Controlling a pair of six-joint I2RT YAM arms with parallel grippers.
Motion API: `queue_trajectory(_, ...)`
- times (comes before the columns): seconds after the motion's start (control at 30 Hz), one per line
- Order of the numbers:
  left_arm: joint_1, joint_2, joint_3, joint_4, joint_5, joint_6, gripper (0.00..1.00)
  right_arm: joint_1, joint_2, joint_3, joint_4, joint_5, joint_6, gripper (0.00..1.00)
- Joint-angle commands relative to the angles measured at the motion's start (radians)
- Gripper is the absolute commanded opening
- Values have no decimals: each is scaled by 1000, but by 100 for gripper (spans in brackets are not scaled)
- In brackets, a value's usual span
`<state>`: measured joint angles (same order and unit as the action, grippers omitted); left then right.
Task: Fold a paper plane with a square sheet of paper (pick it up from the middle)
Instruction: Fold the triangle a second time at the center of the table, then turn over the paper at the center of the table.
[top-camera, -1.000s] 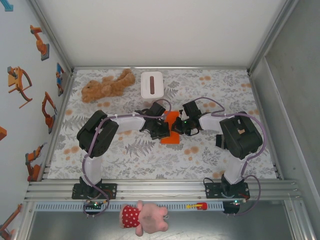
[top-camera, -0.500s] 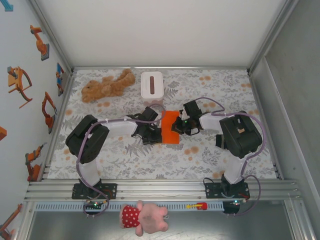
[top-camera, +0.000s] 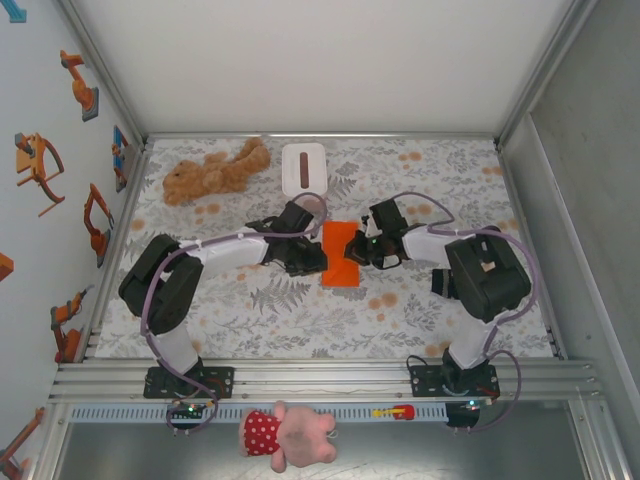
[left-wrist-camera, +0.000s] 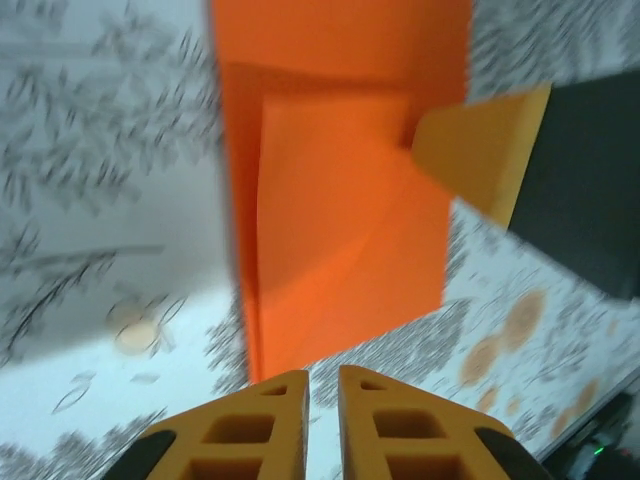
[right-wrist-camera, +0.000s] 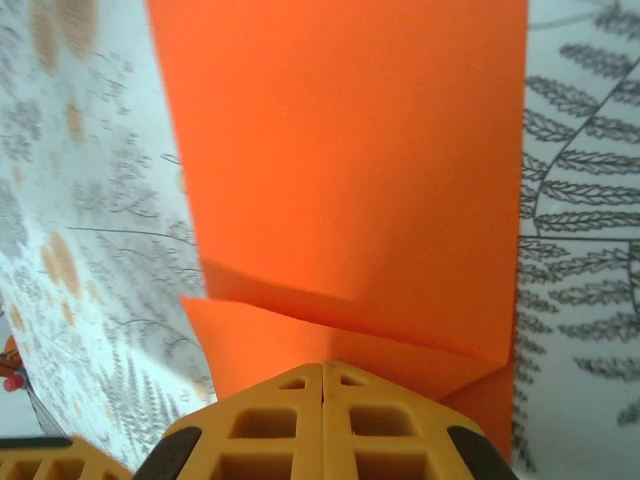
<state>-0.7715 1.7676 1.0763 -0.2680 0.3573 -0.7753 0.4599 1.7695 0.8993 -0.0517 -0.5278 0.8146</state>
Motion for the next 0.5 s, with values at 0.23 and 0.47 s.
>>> queue_trajectory(0.23, 14, 136, 104, 105, -55, -74, 23, -48, -113, -132, 131, 72, 122, 32)
queue_trajectory(0.47, 33, 173, 111, 124, -89, -114, 24, -48, -76, -135, 162, 51, 161, 36)
